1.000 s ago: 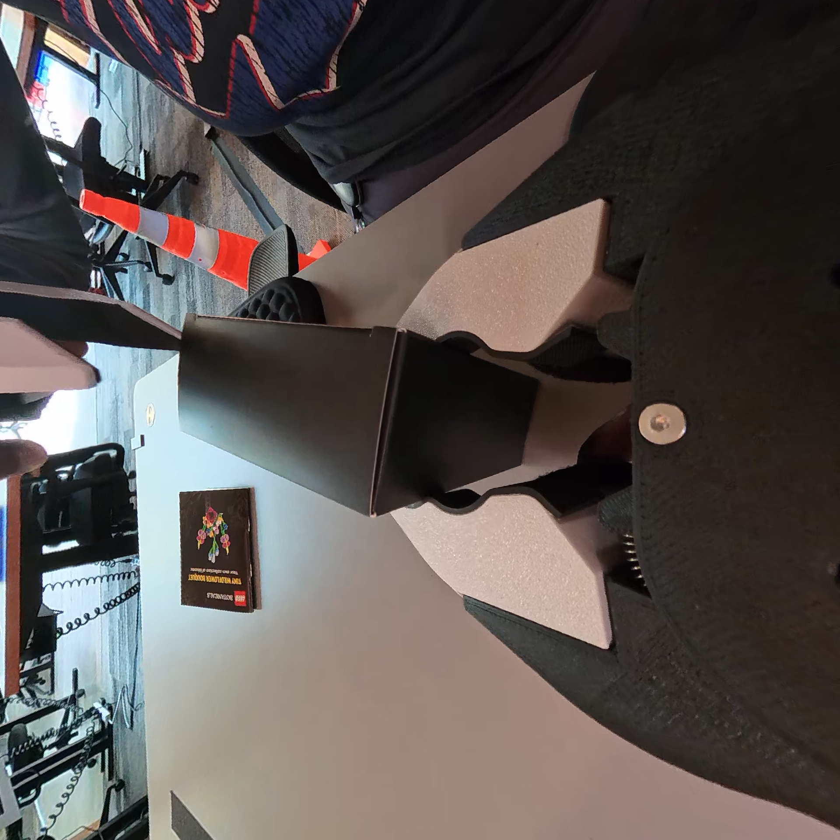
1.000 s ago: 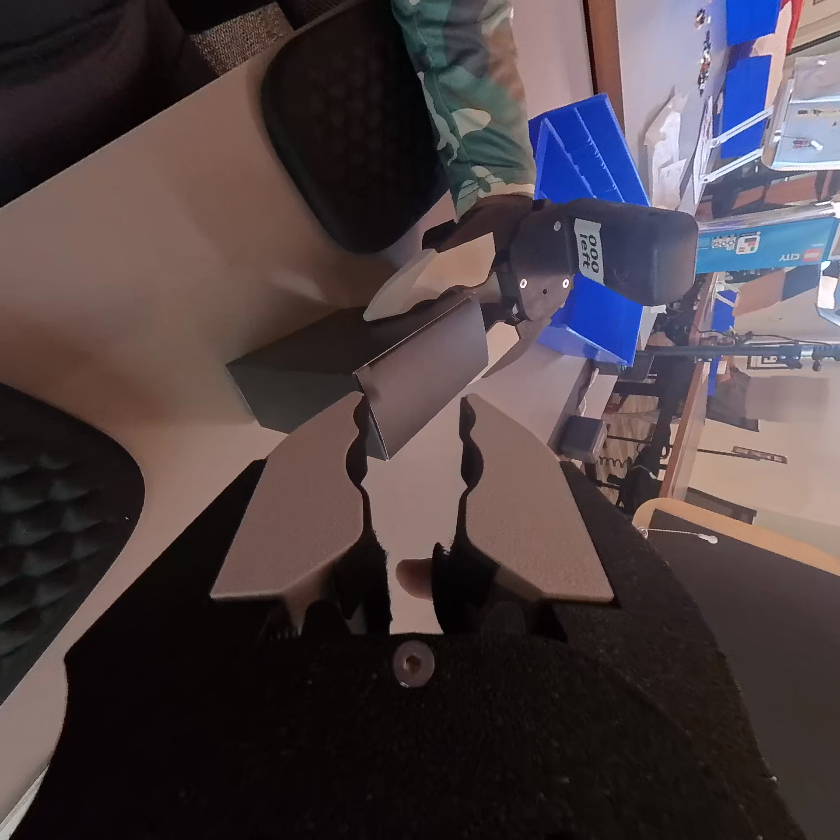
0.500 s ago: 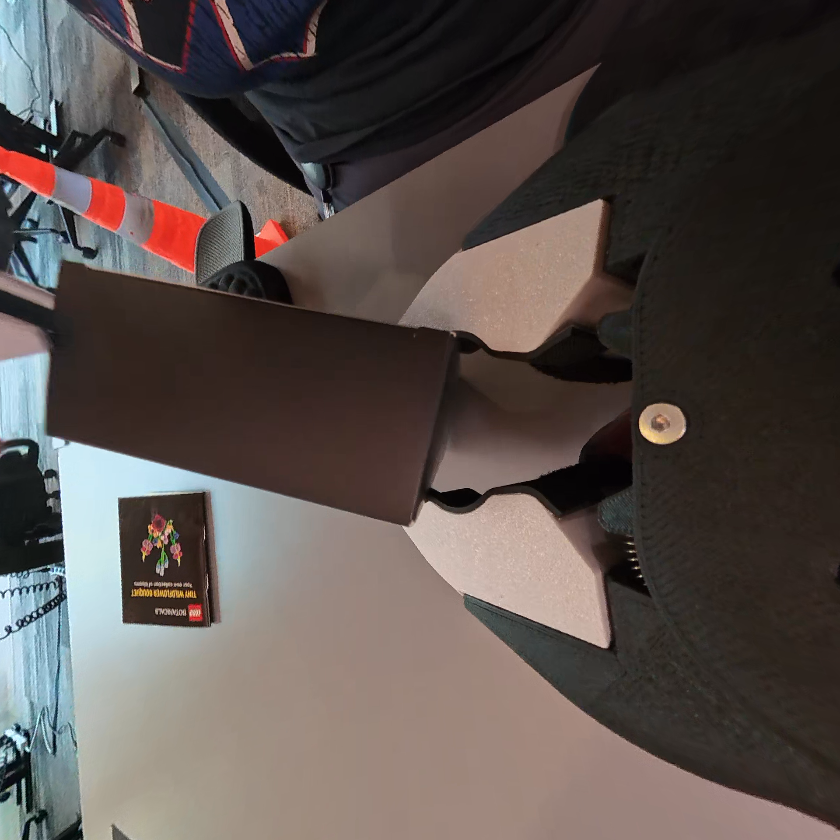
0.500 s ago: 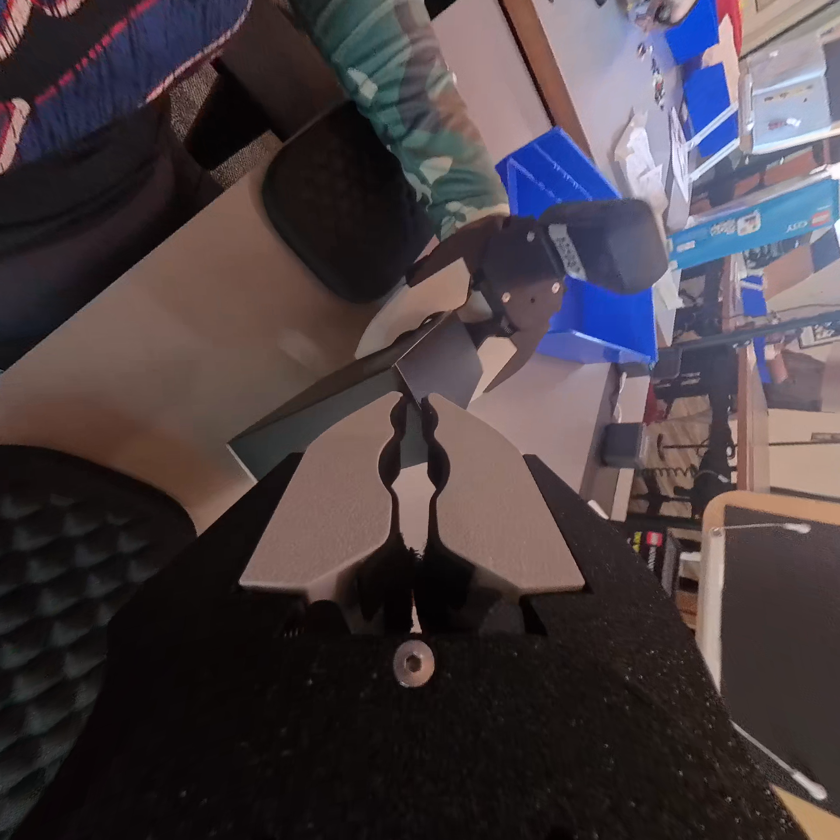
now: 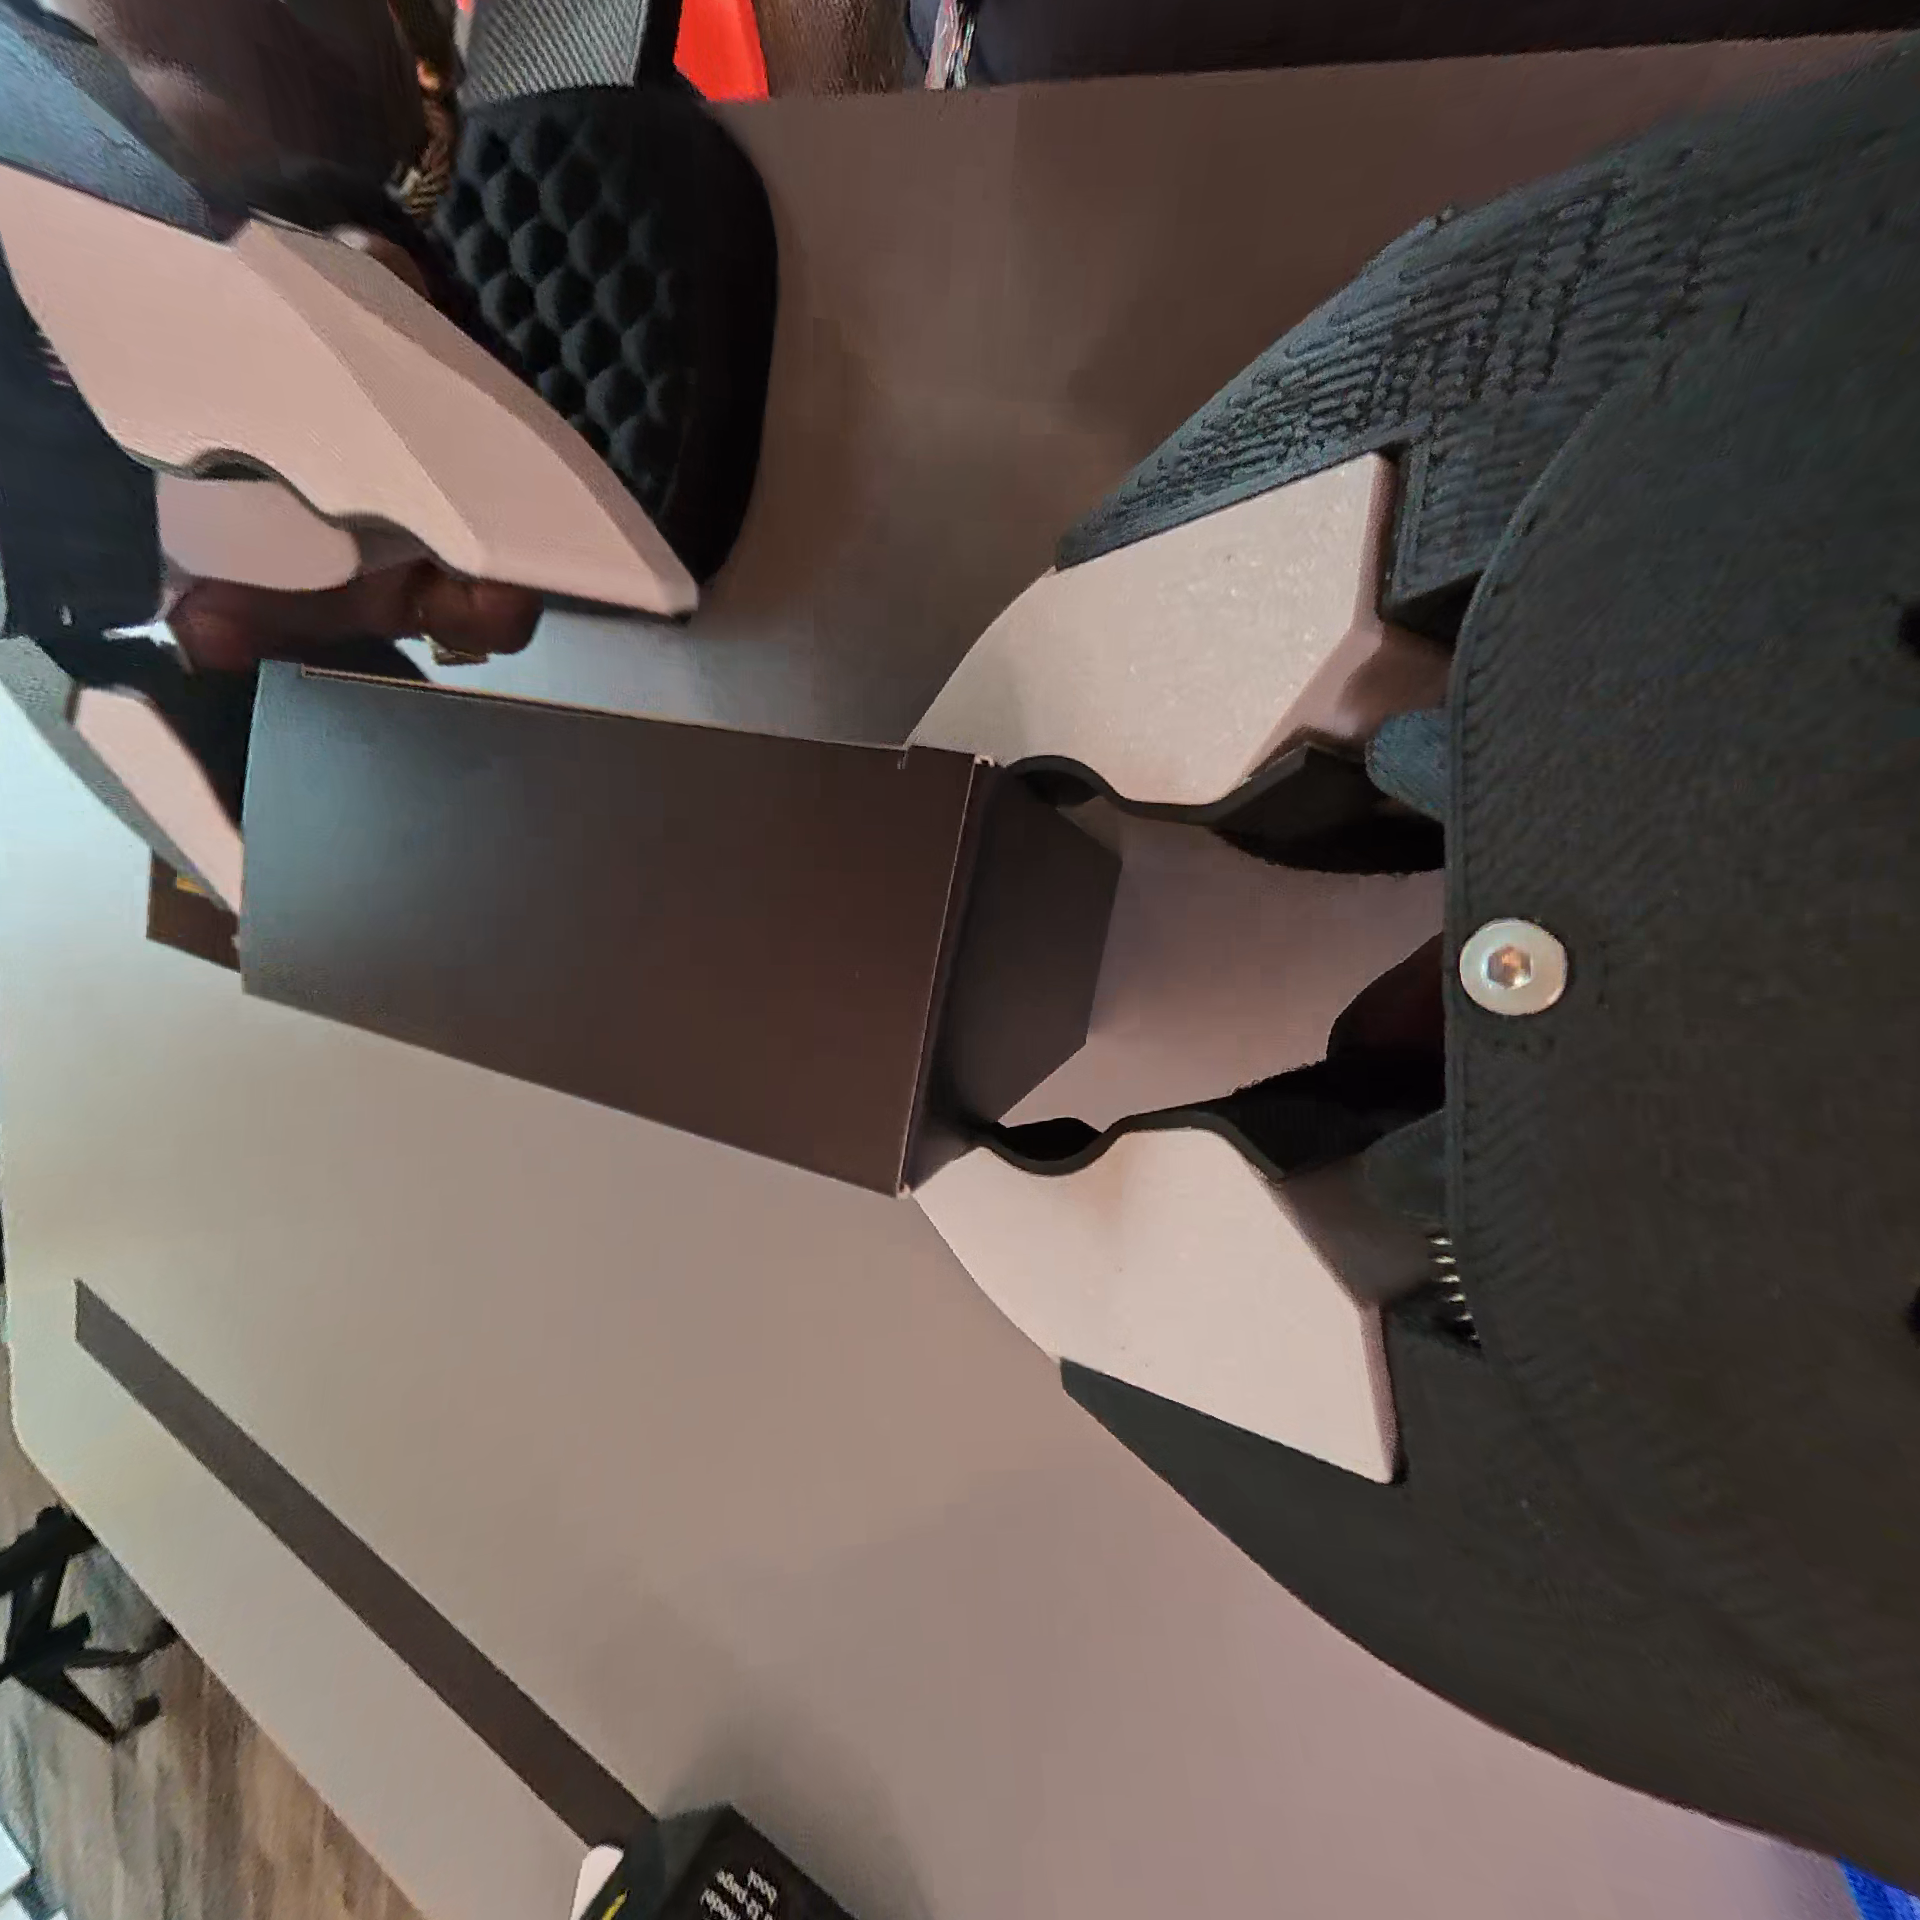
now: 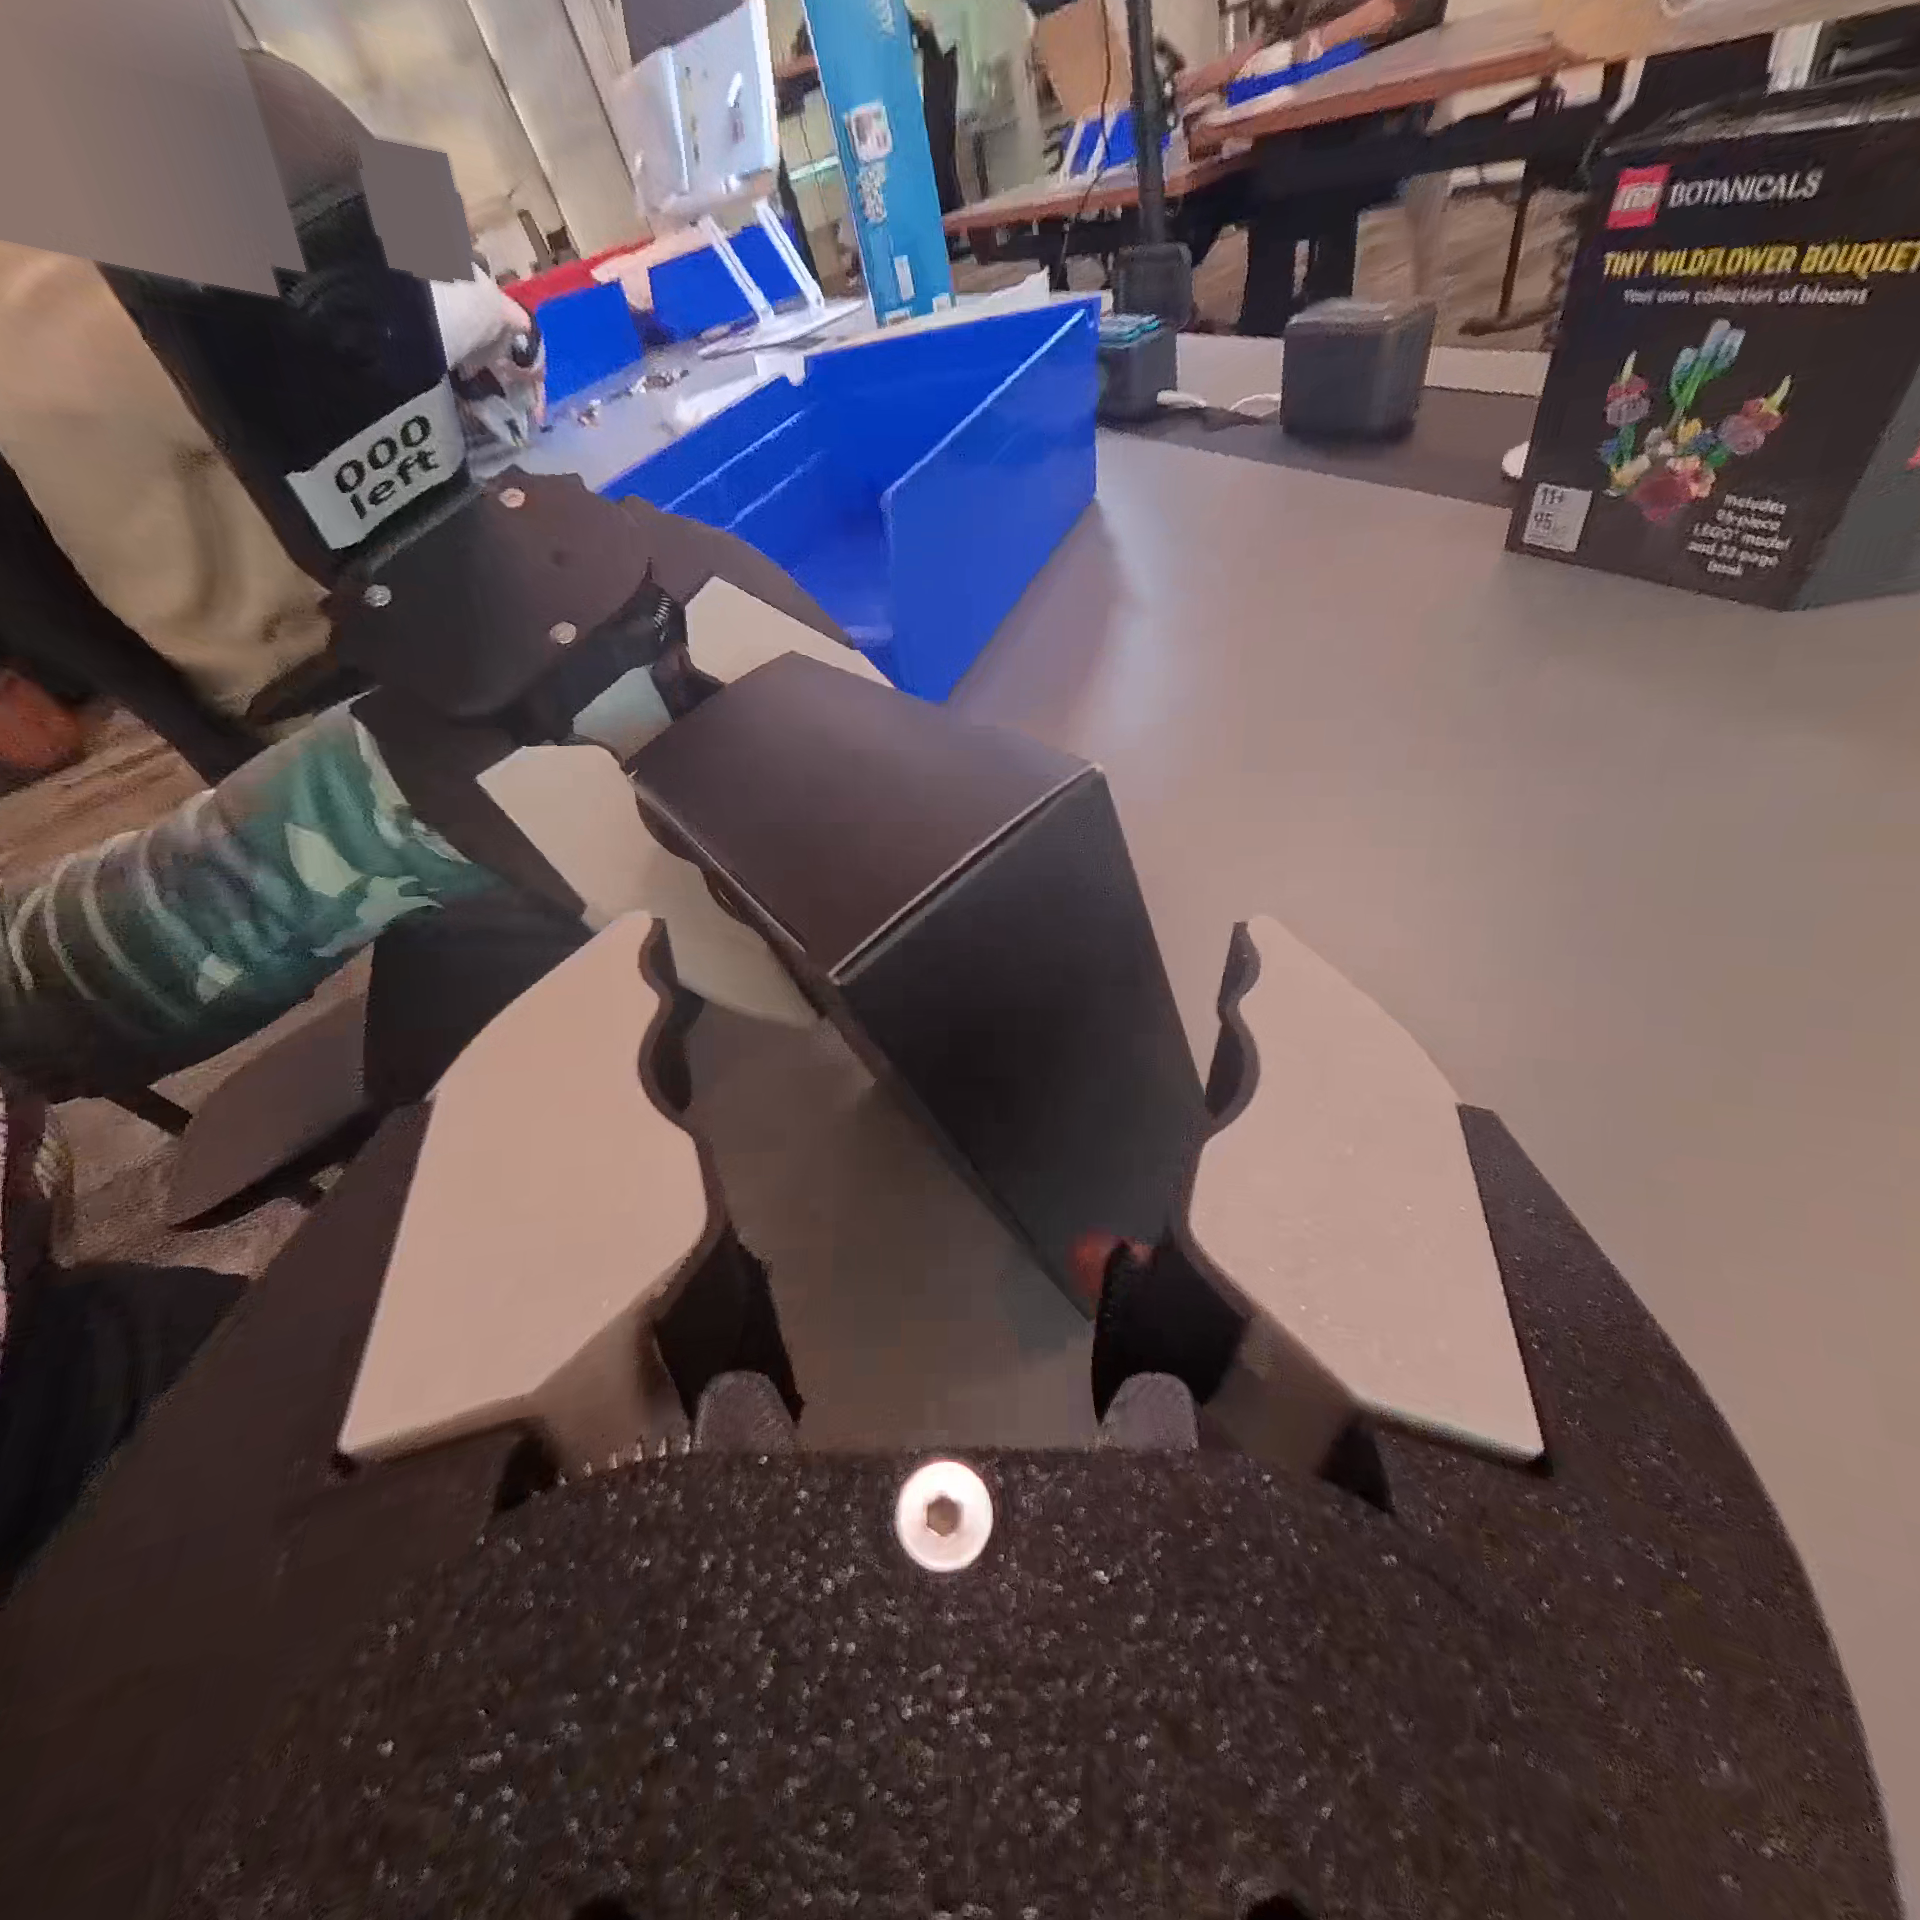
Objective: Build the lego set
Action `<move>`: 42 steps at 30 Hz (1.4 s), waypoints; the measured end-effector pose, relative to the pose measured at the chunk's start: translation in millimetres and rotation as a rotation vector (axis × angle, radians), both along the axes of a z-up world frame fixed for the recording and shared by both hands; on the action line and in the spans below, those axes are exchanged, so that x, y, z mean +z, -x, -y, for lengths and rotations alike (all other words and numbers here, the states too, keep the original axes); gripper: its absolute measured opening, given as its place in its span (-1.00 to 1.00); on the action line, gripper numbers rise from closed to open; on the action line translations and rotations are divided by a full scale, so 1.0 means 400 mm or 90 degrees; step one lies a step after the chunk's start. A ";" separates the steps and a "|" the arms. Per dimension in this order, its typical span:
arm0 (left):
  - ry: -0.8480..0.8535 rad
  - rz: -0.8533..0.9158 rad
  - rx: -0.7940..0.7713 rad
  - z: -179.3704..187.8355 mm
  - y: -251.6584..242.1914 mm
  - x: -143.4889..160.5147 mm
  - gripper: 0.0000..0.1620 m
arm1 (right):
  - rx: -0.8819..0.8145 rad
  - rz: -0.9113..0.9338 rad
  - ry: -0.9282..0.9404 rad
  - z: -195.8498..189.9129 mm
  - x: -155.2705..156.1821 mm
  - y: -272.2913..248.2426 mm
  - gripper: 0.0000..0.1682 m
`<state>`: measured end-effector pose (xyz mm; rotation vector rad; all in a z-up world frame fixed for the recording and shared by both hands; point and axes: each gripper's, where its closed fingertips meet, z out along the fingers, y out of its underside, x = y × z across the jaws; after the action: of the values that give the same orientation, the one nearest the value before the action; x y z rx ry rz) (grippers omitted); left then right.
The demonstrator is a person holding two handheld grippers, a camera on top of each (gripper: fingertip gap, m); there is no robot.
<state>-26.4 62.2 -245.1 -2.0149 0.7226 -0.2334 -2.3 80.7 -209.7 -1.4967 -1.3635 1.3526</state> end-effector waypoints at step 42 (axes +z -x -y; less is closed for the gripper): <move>0.068 -0.173 -0.245 0.044 -0.057 0.134 -0.36 | 0.146 -0.066 -0.301 0.050 -0.024 0.007 -0.26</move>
<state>-3.6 44.6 -191.6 -2.0154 1.2967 -0.2260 -5.1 60.7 -219.2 -0.9676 -1.6821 1.1161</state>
